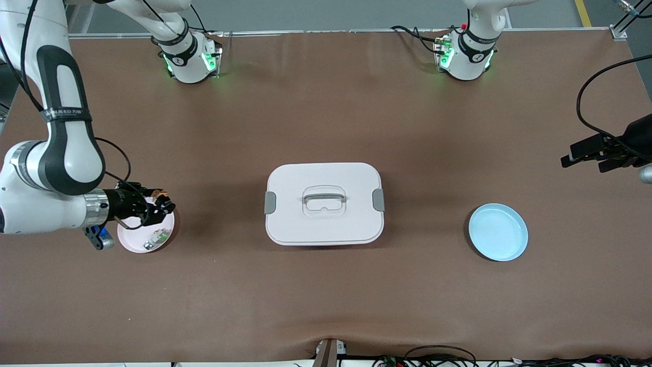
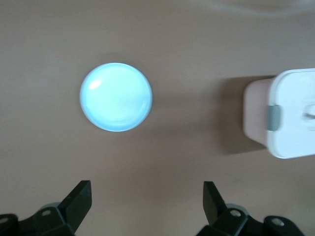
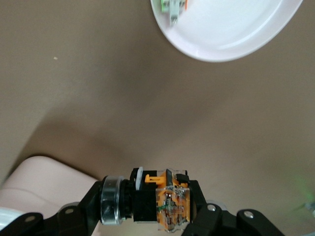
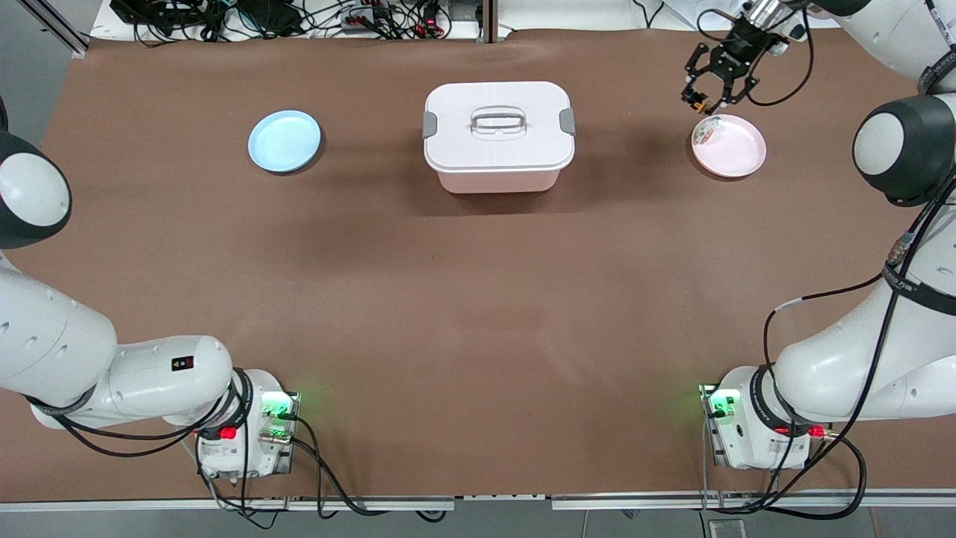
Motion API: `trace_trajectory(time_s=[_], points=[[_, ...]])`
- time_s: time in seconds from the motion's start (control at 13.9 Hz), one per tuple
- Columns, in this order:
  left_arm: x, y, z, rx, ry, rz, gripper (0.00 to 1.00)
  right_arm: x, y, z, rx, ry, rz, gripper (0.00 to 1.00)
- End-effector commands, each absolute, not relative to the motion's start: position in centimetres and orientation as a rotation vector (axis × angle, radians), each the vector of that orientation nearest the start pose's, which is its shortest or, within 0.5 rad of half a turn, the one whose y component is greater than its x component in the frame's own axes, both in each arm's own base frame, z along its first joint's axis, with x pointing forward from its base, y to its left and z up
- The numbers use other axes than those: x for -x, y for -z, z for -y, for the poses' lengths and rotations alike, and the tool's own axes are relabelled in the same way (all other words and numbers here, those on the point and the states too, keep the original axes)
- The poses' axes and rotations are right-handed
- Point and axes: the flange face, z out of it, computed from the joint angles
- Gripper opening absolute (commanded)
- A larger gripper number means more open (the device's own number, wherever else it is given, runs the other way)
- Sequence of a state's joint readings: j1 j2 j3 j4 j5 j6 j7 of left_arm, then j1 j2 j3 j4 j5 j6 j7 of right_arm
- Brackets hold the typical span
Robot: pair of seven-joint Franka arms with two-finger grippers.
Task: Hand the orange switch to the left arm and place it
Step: 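Lift the switch with the right gripper while the left gripper approaches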
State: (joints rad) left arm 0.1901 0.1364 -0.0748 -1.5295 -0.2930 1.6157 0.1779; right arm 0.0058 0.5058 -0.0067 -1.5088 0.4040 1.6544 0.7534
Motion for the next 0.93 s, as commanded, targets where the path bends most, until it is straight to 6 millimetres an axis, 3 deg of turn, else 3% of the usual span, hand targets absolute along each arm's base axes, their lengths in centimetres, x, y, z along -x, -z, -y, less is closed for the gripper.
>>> trace_trajectory(time_s=[0.0, 0.14, 0.43, 0.65, 0.86], points=[[-59.1, -56.7, -3.8, 3.574, -0.022, -0.061, 1.00, -65.3, -37.5, -7.0, 2.478, -0.728, -1.327, 0.00], [-58.9, -56.0, -2.8, 3.670, -0.035, -0.037, 1.00, -65.3, -39.2, -9.3, 2.449, -0.734, -1.388, 0.00], [-58.2, -54.2, -0.6, 3.875, -0.041, 0.012, 1.00, -65.3, -42.1, -15.8, 2.405, -0.719, -1.527, 0.00], [-57.7, -51.8, 1.1, 4.019, -0.015, 0.019, 1.00, -65.3, -43.1, -17.2, 2.301, -0.774, -1.574, 0.00], [-57.5, -50.7, 5.3, 4.052, -0.049, -0.035, 1.00, -65.3, -43.9, -18.6, 2.252, -0.784, -1.635, 0.00]])
